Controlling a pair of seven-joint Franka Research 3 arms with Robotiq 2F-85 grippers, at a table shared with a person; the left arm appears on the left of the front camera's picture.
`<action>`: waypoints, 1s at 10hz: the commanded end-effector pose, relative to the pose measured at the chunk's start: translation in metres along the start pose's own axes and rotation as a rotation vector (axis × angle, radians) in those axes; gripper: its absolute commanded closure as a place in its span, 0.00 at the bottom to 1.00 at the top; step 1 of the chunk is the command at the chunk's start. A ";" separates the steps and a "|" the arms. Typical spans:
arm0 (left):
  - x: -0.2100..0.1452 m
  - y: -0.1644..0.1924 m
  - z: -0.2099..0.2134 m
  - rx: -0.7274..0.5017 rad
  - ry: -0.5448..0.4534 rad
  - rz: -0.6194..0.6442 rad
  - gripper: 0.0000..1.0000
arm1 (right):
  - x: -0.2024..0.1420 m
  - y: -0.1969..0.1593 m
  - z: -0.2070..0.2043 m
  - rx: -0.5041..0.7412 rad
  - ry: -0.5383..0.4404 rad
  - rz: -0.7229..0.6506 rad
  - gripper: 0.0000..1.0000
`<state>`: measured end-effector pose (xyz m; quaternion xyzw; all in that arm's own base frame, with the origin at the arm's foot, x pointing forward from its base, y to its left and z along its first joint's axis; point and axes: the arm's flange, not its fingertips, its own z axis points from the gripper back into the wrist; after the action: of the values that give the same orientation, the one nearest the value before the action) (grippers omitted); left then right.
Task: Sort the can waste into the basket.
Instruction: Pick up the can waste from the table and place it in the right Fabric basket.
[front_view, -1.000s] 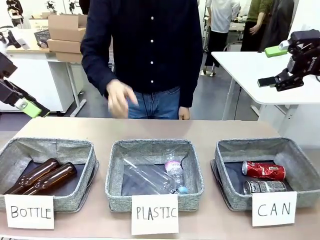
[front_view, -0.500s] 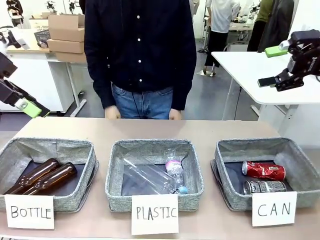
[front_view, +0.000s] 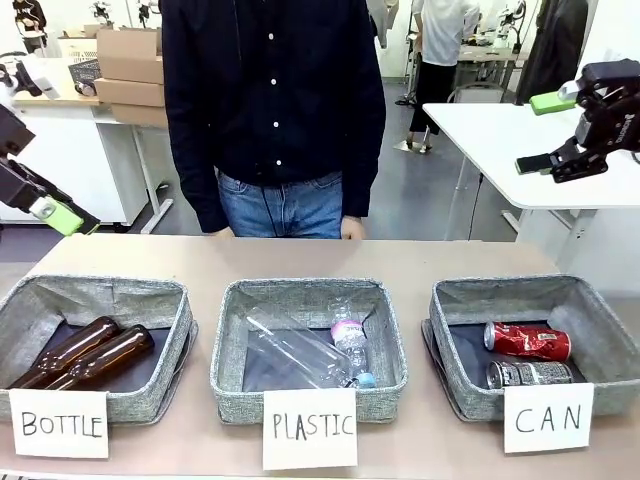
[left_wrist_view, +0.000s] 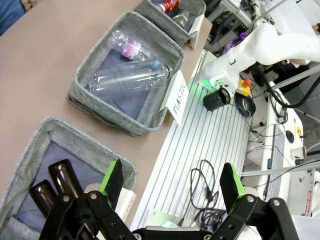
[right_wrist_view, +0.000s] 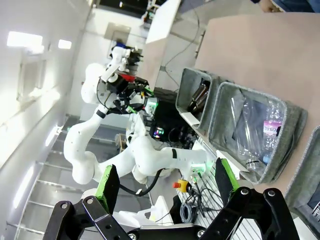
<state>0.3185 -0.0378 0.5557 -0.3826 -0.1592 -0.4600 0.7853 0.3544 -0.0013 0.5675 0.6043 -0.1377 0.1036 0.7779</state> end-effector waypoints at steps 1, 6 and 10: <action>0.000 -0.002 -0.002 -0.002 -0.026 0.001 0.00 | 0.000 0.000 0.001 -0.004 0.011 0.022 0.00; 0.000 -0.002 -0.002 -0.002 -0.026 0.001 0.00 | 0.000 0.000 0.001 -0.004 0.011 0.022 0.00; 0.000 -0.002 -0.002 -0.002 -0.026 0.001 0.00 | 0.000 0.000 0.001 -0.004 0.011 0.022 0.00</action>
<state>0.3185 -0.0378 0.5557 -0.3826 -0.1592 -0.4600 0.7853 0.3543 -0.0014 0.5675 0.6044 -0.1375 0.1037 0.7779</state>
